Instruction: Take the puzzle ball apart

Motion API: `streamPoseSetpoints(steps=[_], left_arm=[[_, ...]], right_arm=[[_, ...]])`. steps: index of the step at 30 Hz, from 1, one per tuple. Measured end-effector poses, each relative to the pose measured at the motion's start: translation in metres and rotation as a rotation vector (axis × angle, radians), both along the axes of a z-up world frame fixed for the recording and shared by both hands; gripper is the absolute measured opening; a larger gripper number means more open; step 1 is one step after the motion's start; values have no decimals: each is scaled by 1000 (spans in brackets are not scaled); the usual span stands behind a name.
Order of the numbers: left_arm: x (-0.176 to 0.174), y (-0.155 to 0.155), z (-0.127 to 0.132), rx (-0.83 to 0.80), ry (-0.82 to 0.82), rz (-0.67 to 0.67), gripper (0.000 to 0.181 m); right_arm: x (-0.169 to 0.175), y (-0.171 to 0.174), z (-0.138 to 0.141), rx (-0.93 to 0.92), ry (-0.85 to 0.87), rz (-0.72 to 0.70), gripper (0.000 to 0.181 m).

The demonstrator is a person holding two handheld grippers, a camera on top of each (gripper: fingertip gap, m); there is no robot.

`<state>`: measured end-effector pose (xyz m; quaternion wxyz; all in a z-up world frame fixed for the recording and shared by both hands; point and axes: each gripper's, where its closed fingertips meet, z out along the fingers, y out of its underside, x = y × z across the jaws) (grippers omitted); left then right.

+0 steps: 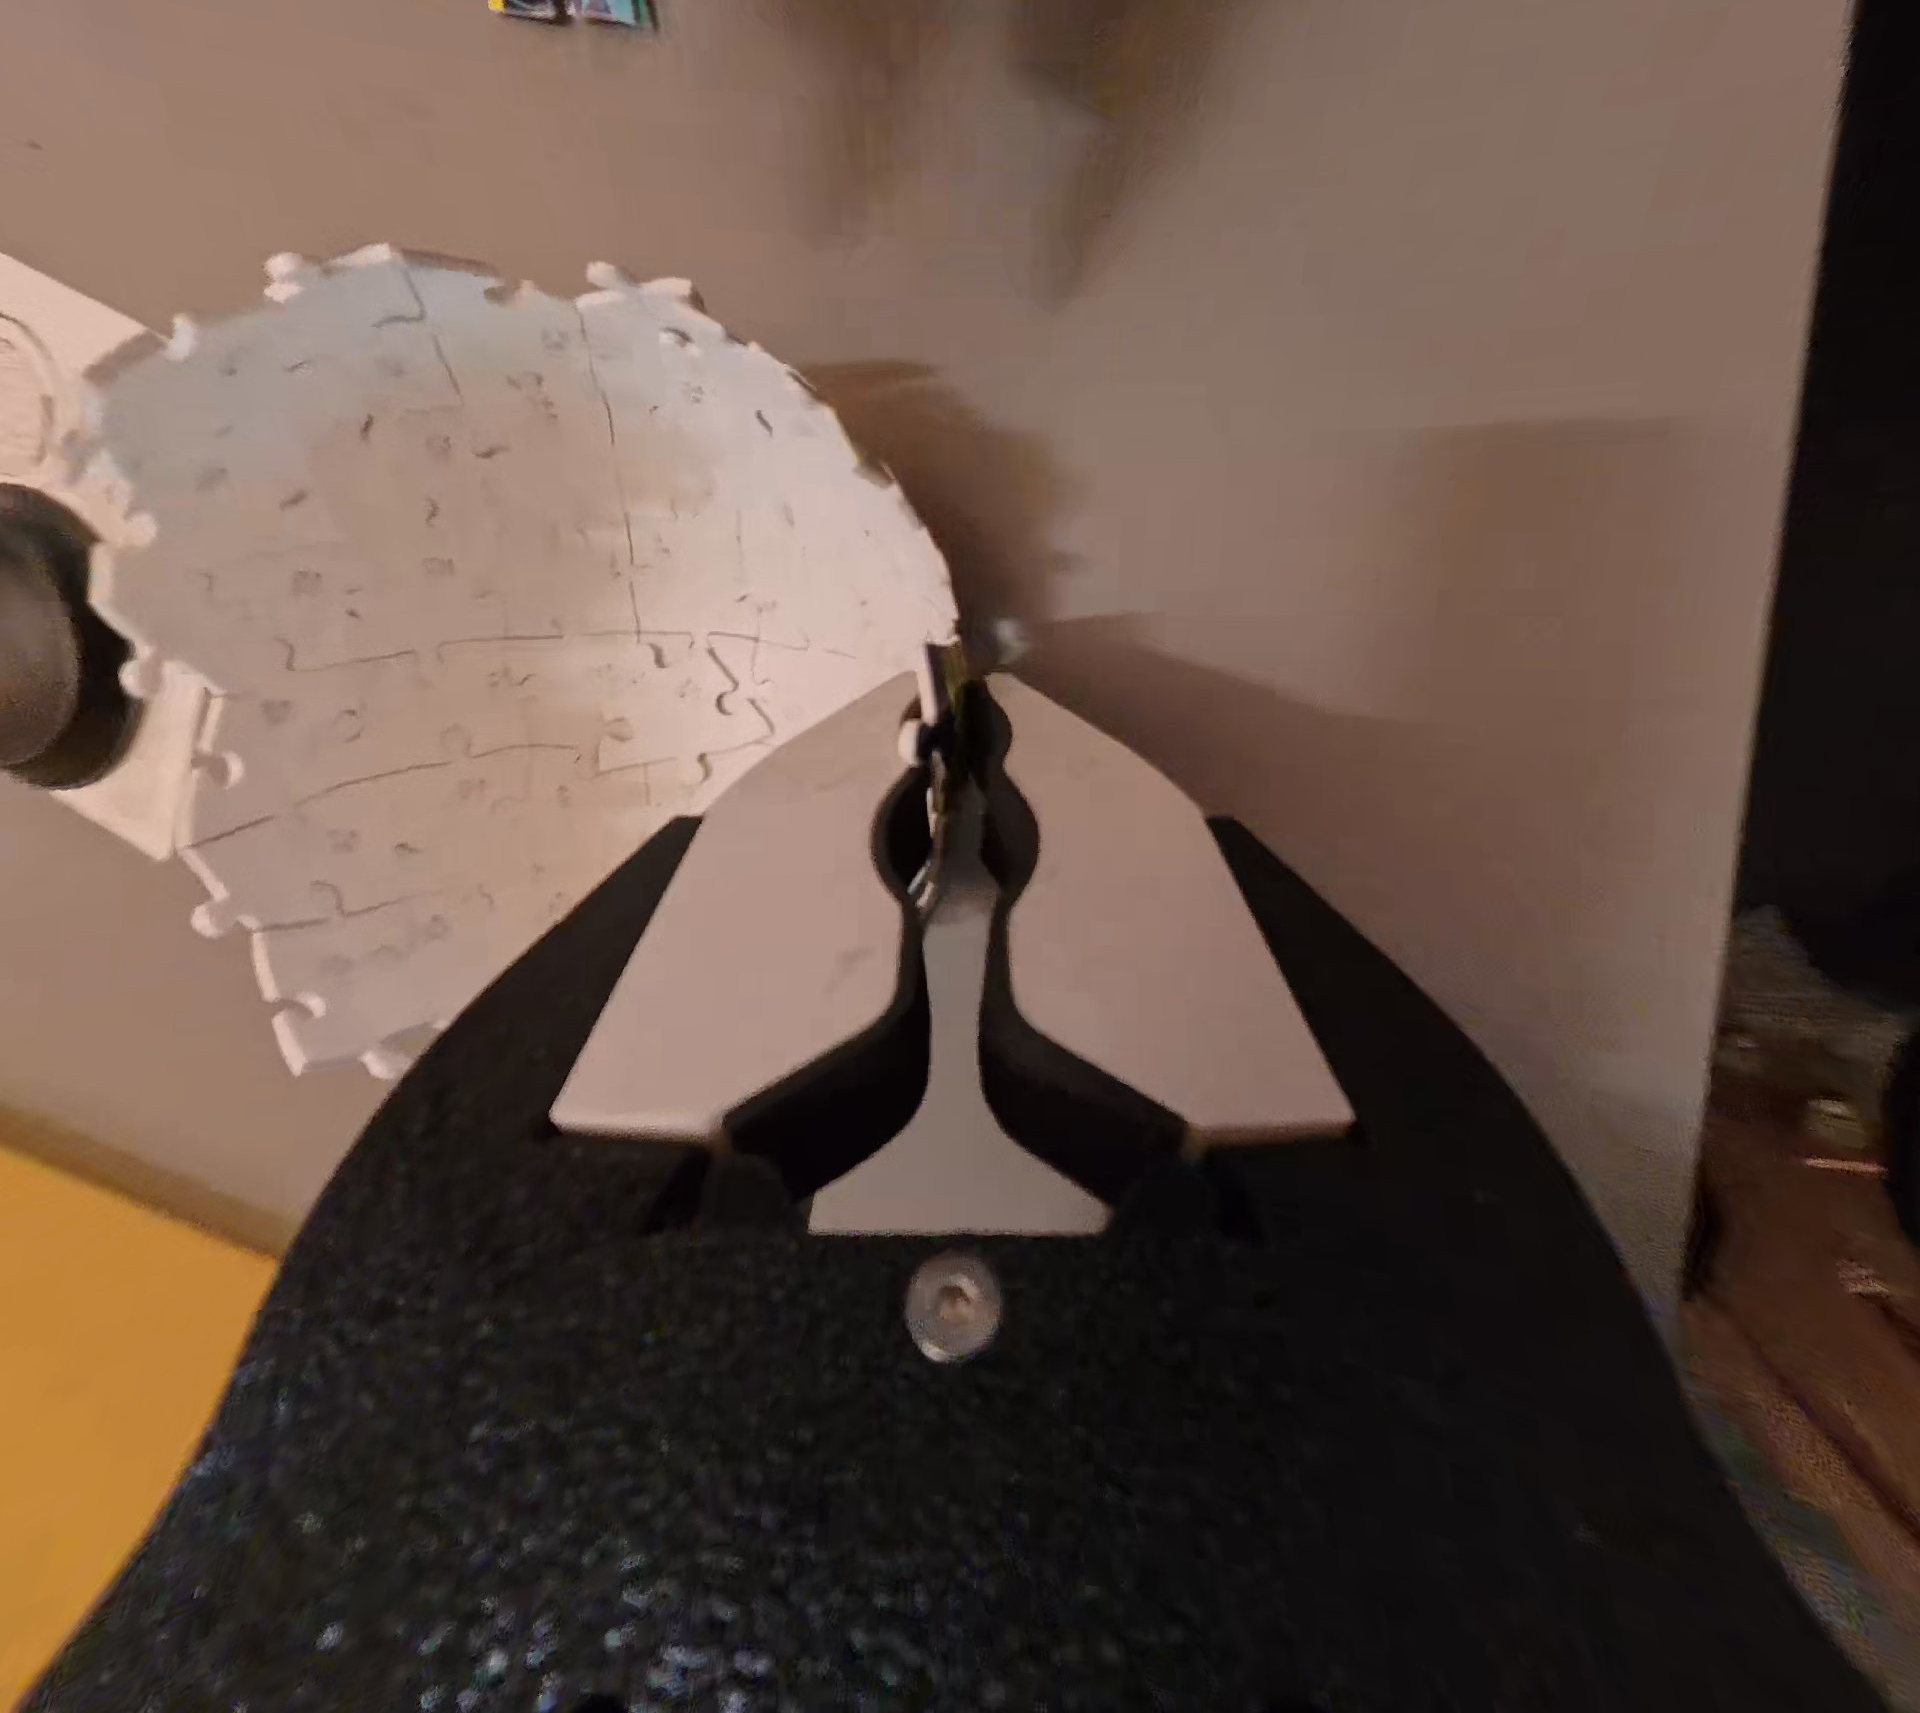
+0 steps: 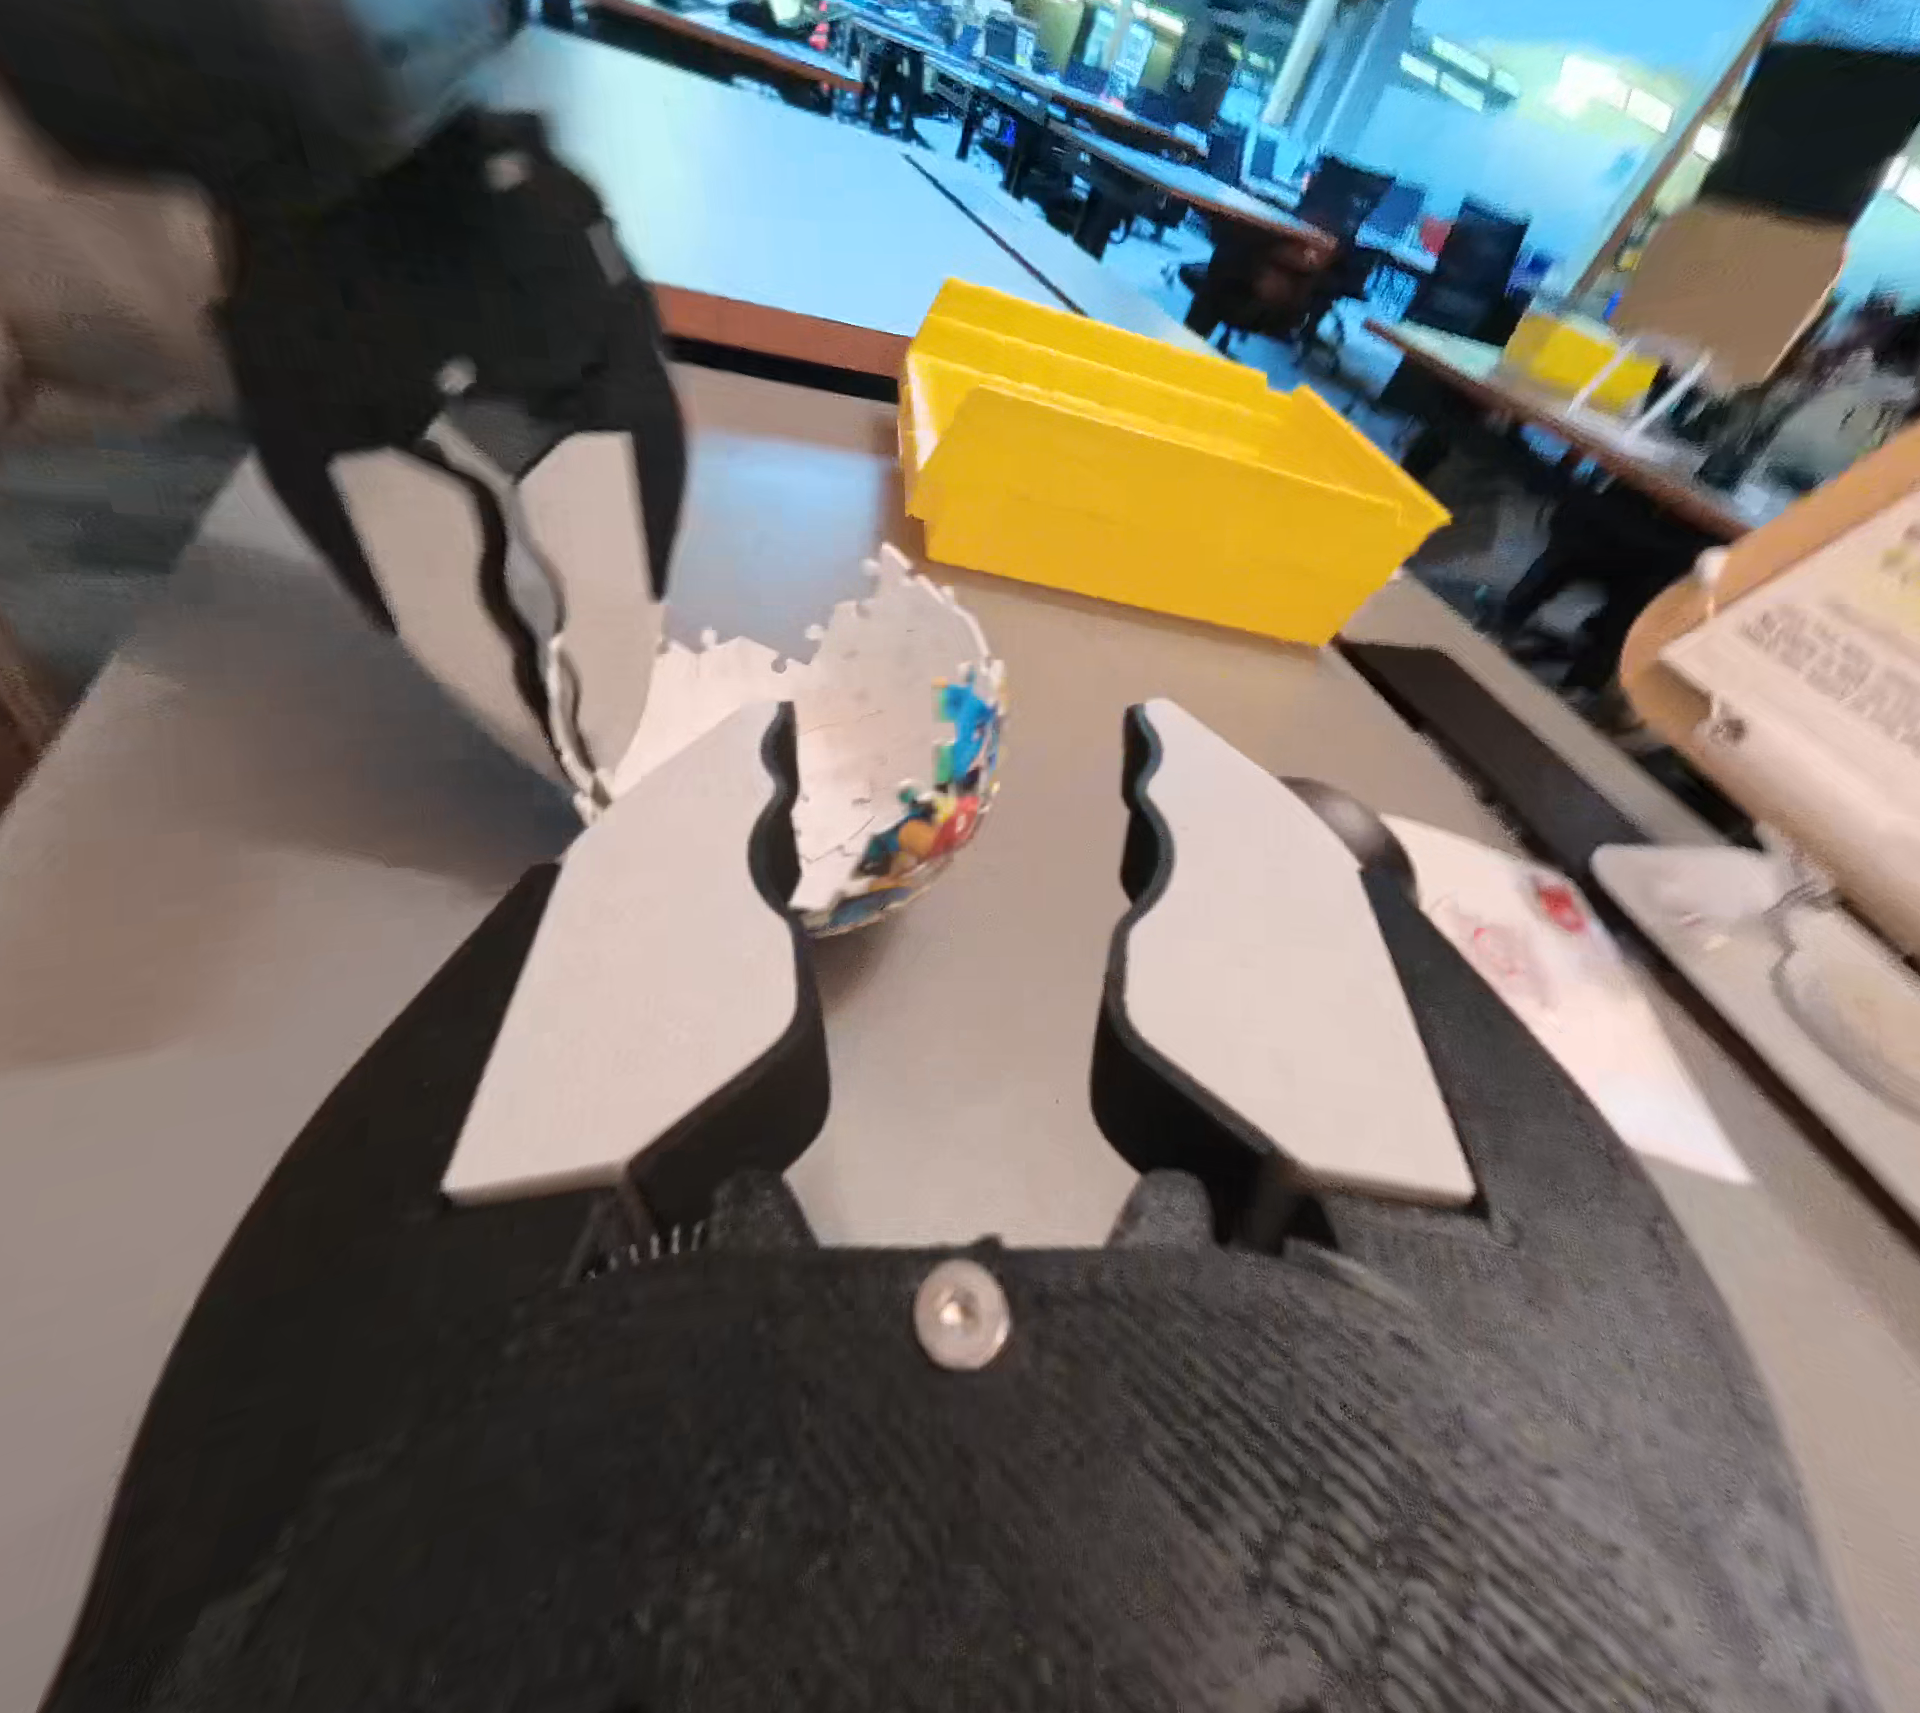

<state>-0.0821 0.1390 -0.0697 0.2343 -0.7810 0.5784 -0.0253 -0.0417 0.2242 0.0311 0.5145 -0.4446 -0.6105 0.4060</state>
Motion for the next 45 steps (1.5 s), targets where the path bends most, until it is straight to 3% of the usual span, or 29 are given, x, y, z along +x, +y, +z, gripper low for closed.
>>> streamPoseSetpoints(steps=[4,9,13,18,25,29,37,41,45], left_arm=[[-4,-1,-6,101,93,-4,3],[-1,-4,-14,148,137,14,3],[-3,-4,-14,196,160,48,4],[-6,-4,-16,250,170,97,4],[-4,-12,-19,369,209,155,6],[0,-12,-14,493,247,175,5],[2,-14,-28,474,254,198,10],[-3,-14,-24,477,196,237,20],[-1,-20,-20,399,25,276,38]], right_arm=[[-28,16,3,-85,-94,-69,63],[-60,6,-32,-35,-364,-76,66],[-65,-11,-51,58,-431,-63,40],[-61,-13,-50,236,-364,-183,35],[-37,-31,-30,572,-110,-331,23],[-24,-41,-31,608,-61,-355,26],[-22,-57,-29,701,-5,-363,26],[-23,-63,-28,724,22,-368,26],[-24,-64,-29,724,32,-366,28]])
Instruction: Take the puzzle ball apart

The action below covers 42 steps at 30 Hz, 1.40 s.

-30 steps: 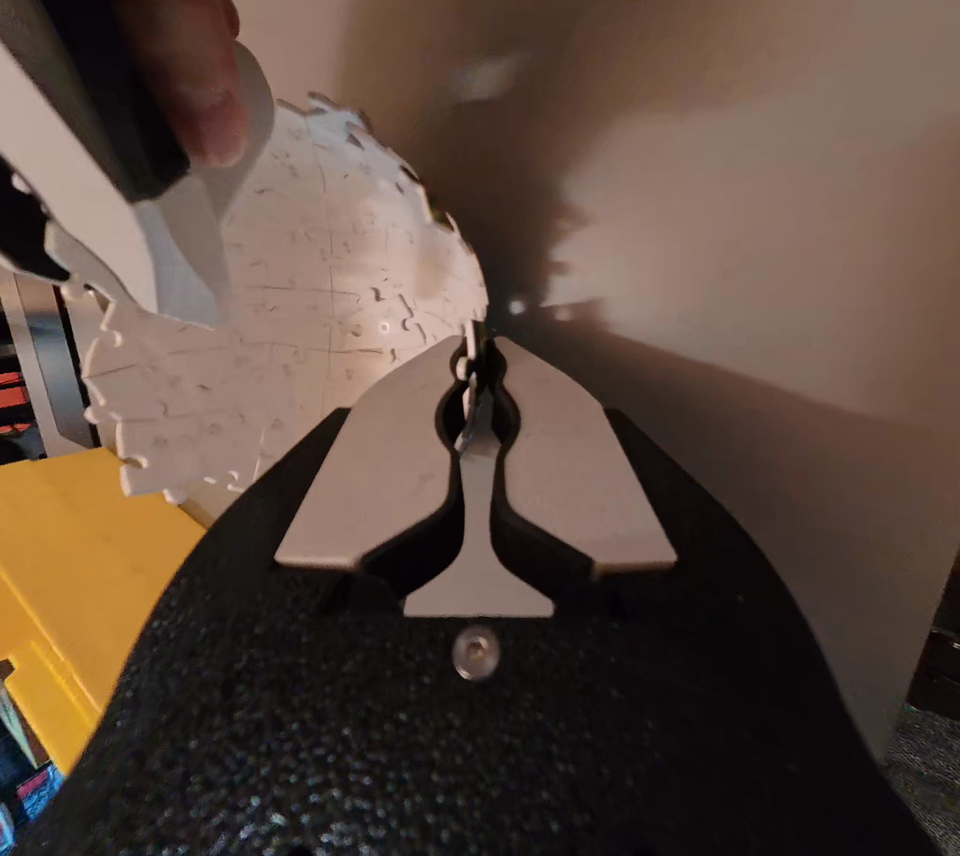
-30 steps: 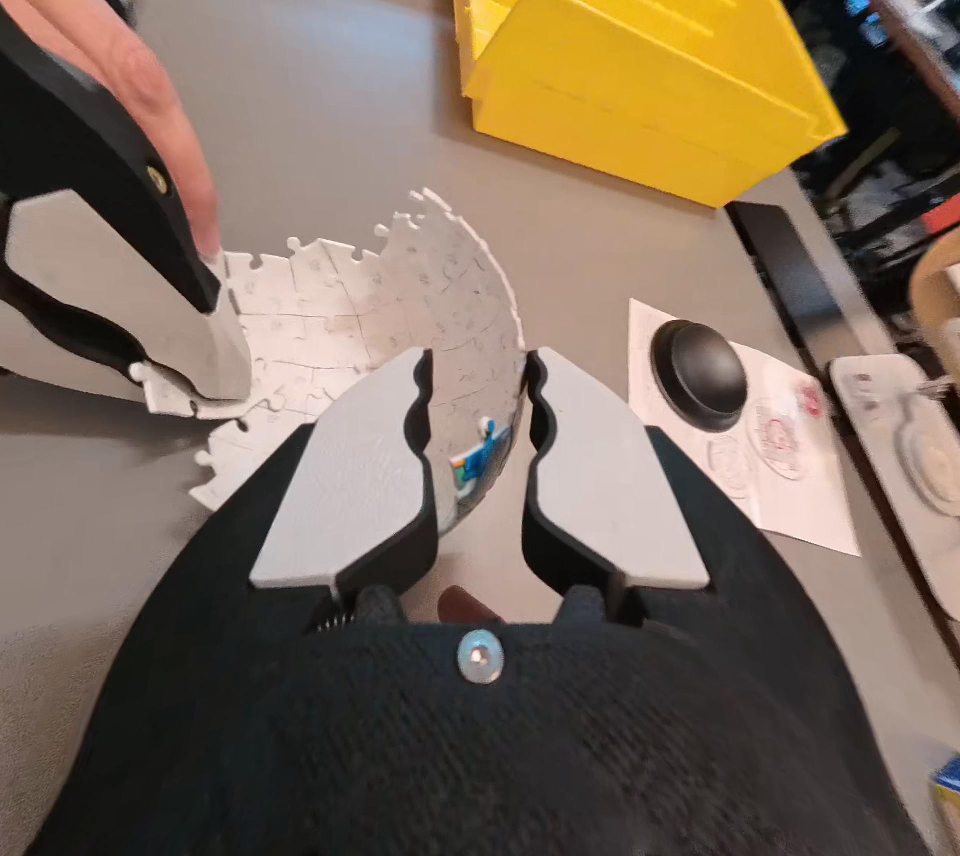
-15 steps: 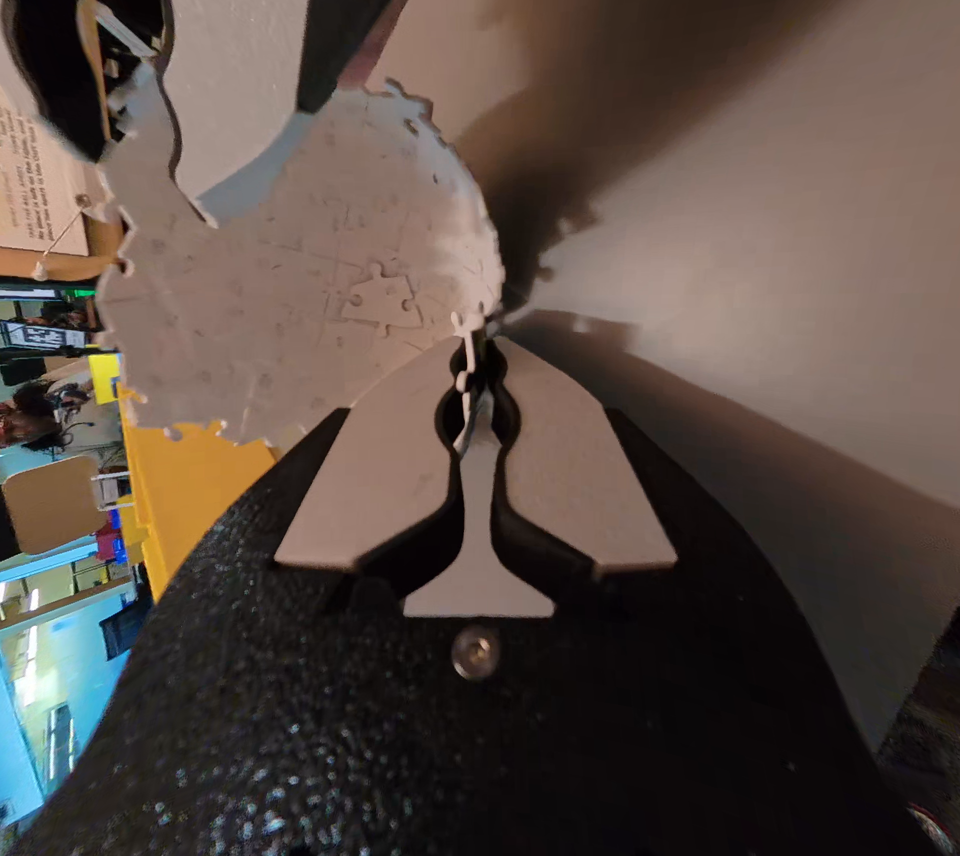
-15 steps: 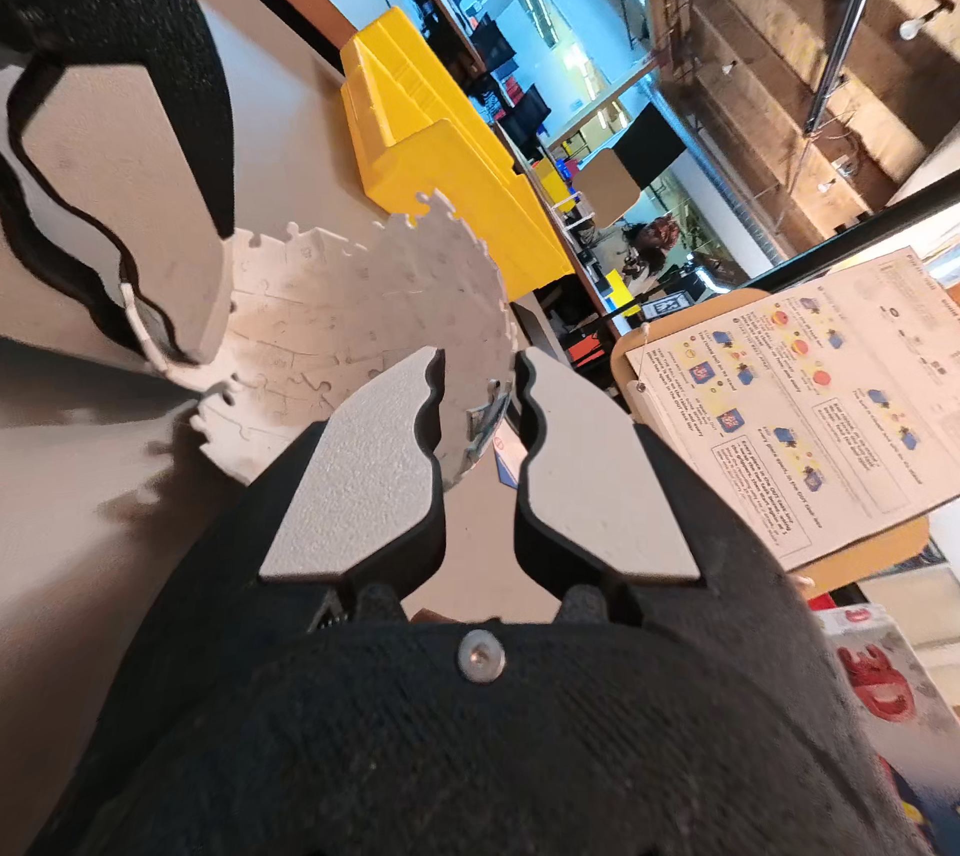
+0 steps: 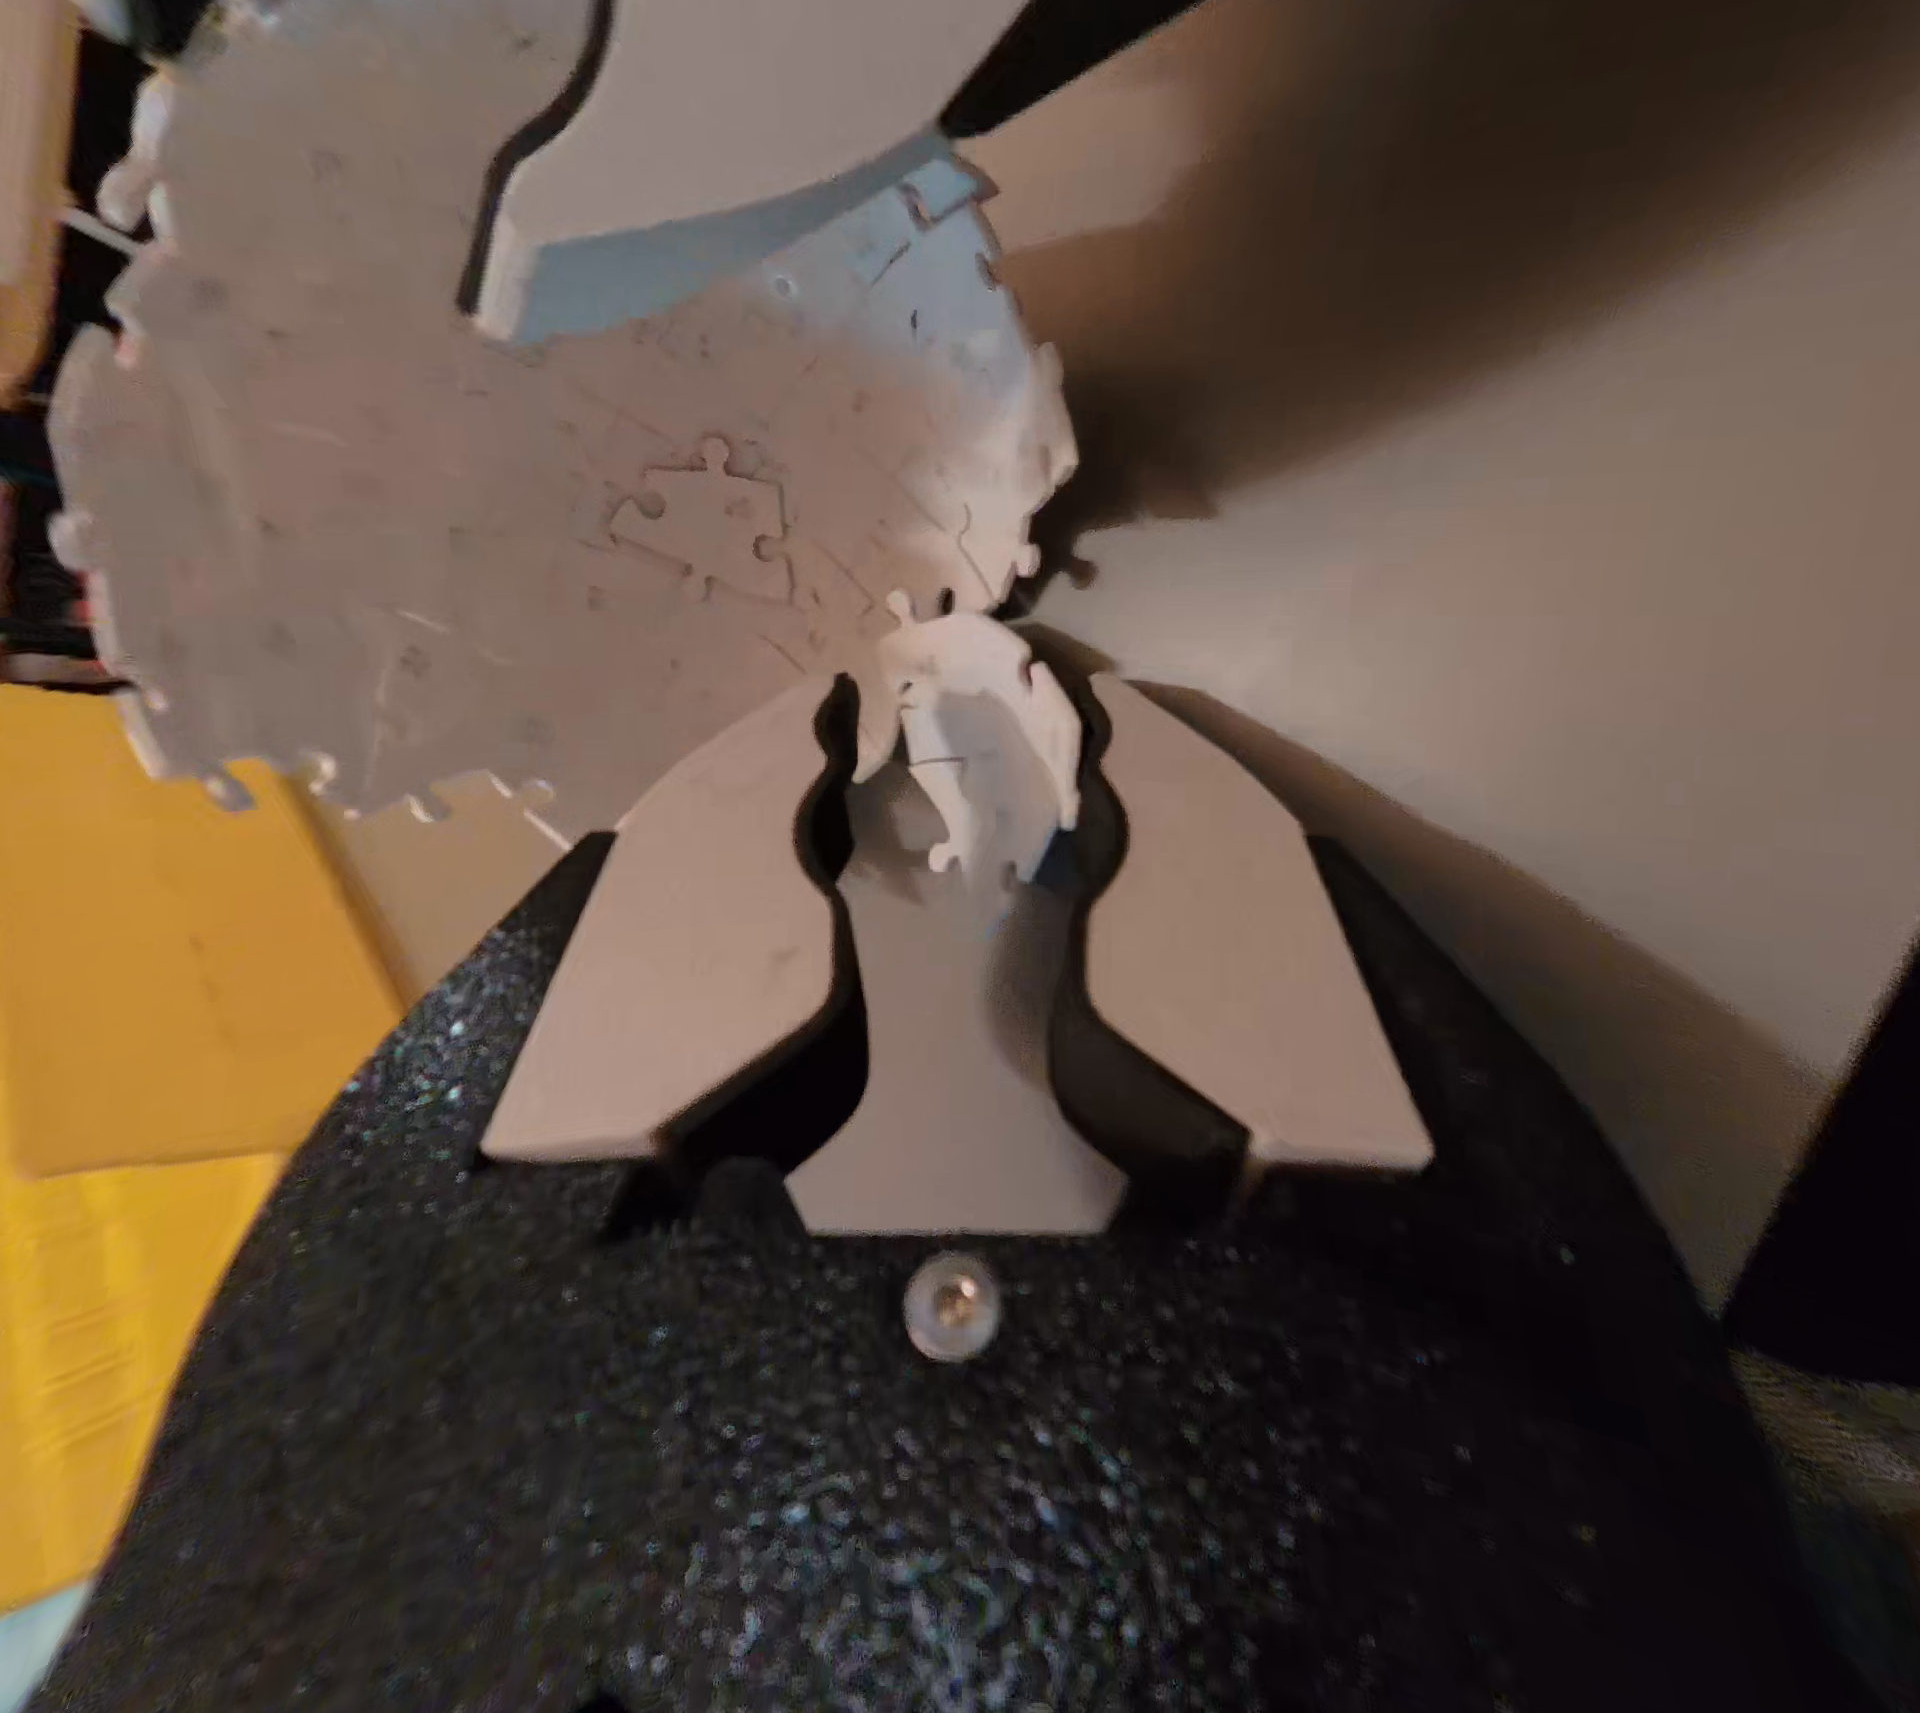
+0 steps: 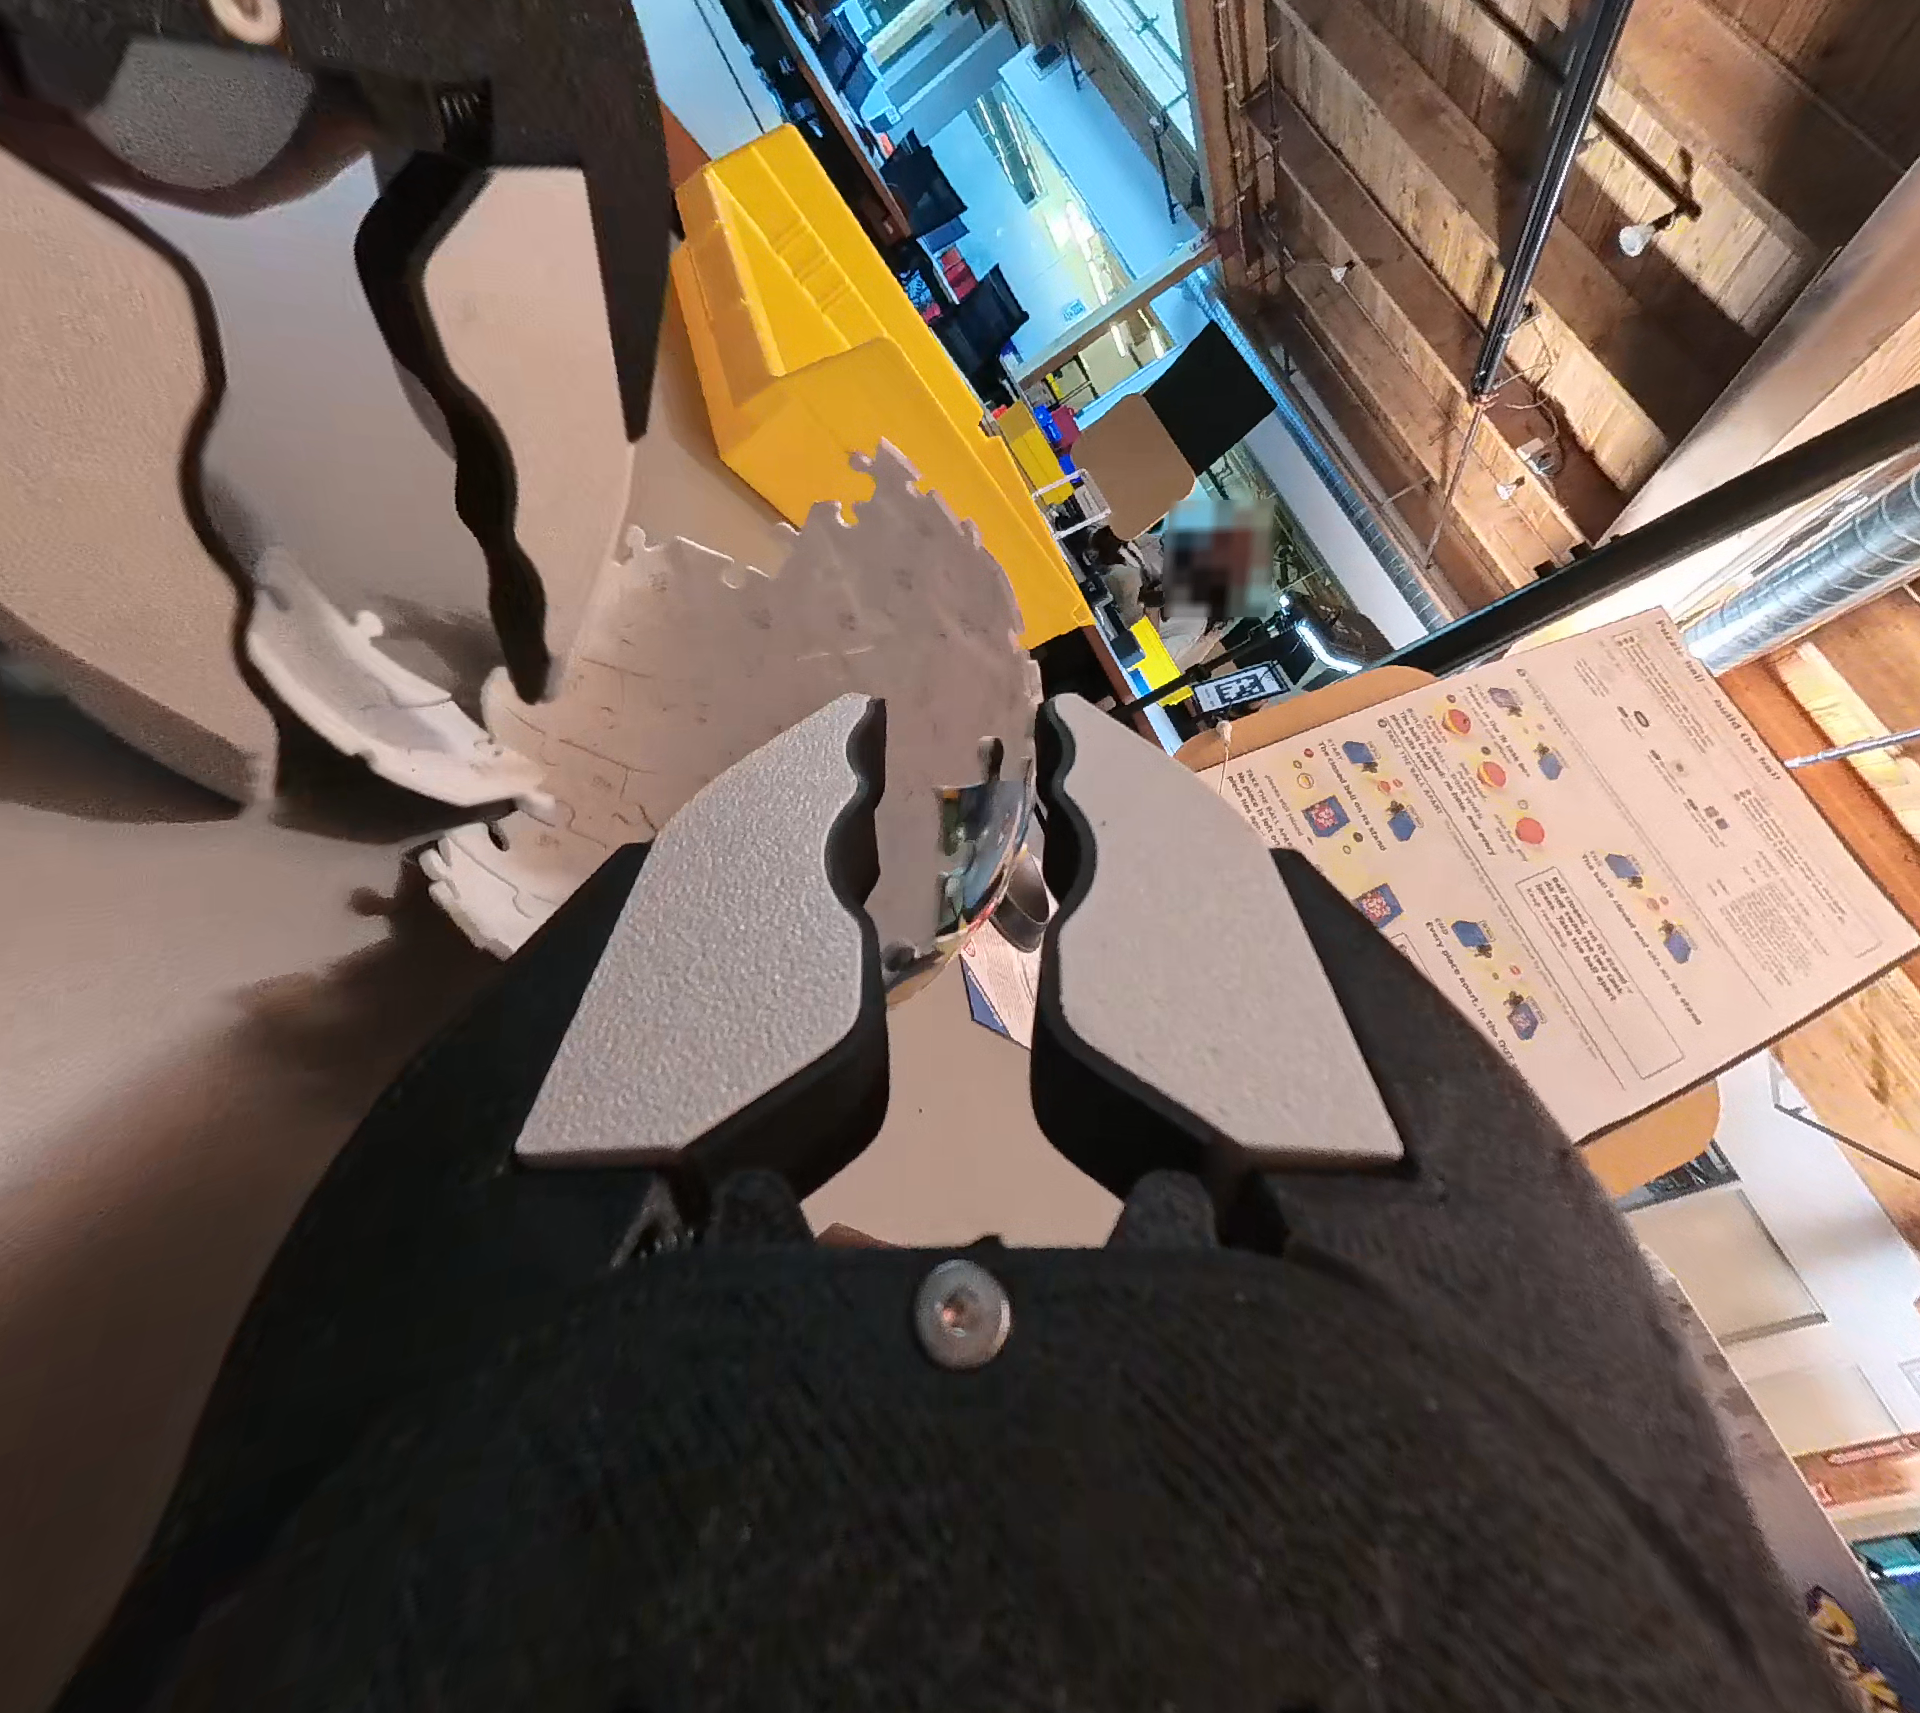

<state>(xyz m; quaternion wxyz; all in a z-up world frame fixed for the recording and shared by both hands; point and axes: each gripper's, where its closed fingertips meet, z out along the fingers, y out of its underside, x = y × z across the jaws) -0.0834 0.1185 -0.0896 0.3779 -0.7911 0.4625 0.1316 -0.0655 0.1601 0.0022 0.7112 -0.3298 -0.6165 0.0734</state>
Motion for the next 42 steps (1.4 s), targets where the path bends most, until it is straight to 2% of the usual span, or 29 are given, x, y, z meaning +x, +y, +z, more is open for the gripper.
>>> streamPoseSetpoints(steps=[6,9,11,14,17,18,20,22,24,27,29,31,35,38,40,42], left_arm=[[3,-12,15,-66,-289,3,44],[1,-12,29,-28,-386,29,23],[-18,-3,30,36,-314,141,23],[-57,12,40,178,-246,391,50],[-76,23,53,257,-422,544,67],[-74,25,51,214,-524,559,64],[-65,30,45,78,-704,556,59],[-57,36,38,-23,-770,508,54],[-51,42,32,-83,-747,433,55],[-43,50,26,-136,-674,328,41],[-50,57,21,-132,-621,342,23],[-51,61,20,-138,-638,356,20],[-51,64,20,-117,-675,370,14],[-51,63,23,-73,-685,360,10],[-53,62,23,-47,-679,358,7],[-53,61,23,-30,-680,353,8]], right_arm=[[-1,-3,1,15,12,18,28],[-2,-6,1,24,16,27,28],[-1,-6,0,25,16,29,28],[-1,-6,0,25,18,33,28],[-1,-5,0,28,17,29,28],[-1,-5,0,29,18,29,28],[-2,-6,0,28,19,33,28],[-2,-6,0,34,18,33,27],[-3,-6,0,36,17,34,27],[-3,-6,0,28,16,40,26],[-4,-5,1,27,24,40,26],[-3,-5,3,13,35,46,27],[4,-9,14,-40,98,88,51],[16,-28,29,-184,139,286,70],[28,-19,41,-400,165,349,88],[40,-9,51,-604,162,441,94]])
